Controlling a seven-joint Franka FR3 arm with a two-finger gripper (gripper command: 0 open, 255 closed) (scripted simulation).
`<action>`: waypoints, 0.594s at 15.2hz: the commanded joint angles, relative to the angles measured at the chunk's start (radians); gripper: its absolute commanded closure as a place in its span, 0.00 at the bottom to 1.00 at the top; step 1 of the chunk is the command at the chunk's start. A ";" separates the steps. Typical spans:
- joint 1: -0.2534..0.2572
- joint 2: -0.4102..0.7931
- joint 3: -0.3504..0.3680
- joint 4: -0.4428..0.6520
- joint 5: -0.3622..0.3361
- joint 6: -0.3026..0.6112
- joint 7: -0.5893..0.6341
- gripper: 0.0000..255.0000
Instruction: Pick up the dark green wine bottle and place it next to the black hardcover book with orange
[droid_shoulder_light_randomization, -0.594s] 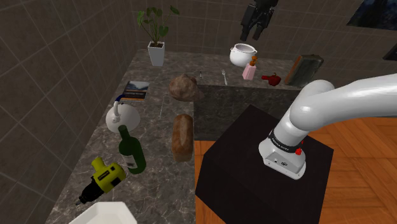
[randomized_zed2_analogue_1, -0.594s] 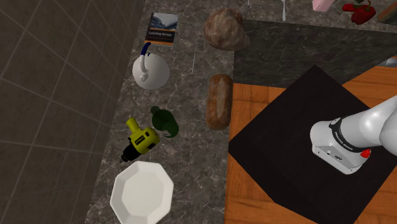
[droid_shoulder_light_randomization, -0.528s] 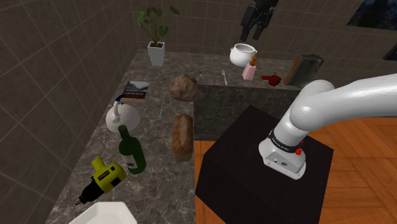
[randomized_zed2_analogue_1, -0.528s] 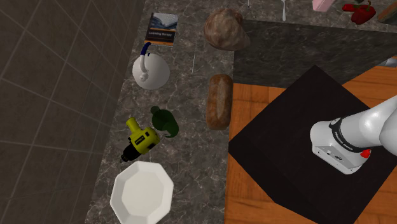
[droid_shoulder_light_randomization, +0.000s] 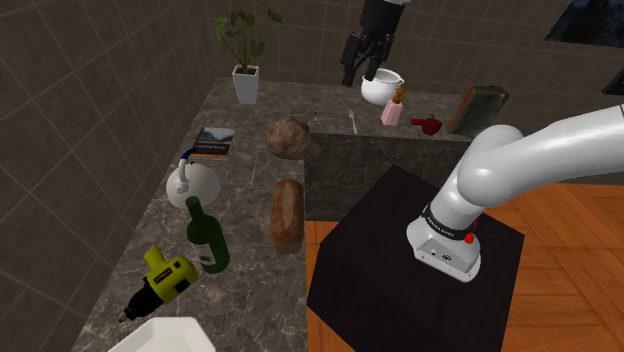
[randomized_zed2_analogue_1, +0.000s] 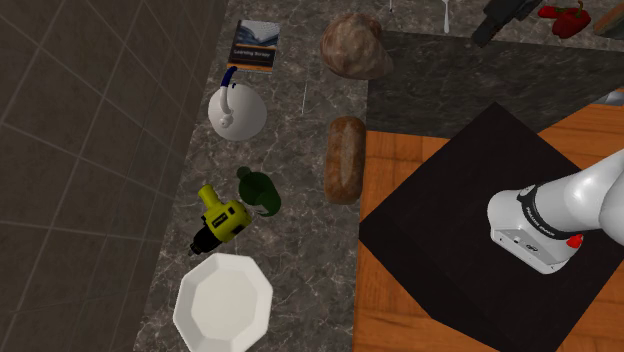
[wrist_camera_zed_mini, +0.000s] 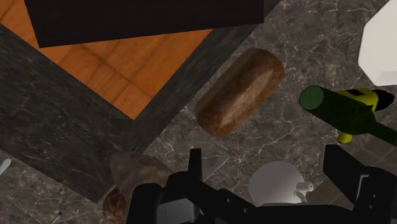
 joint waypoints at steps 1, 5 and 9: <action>0.014 0.037 0.043 -0.005 0.015 0.052 0.028 0.00; 0.036 0.125 0.126 -0.001 0.033 0.150 0.081 0.00; 0.051 0.229 0.209 0.023 0.034 0.245 0.140 0.00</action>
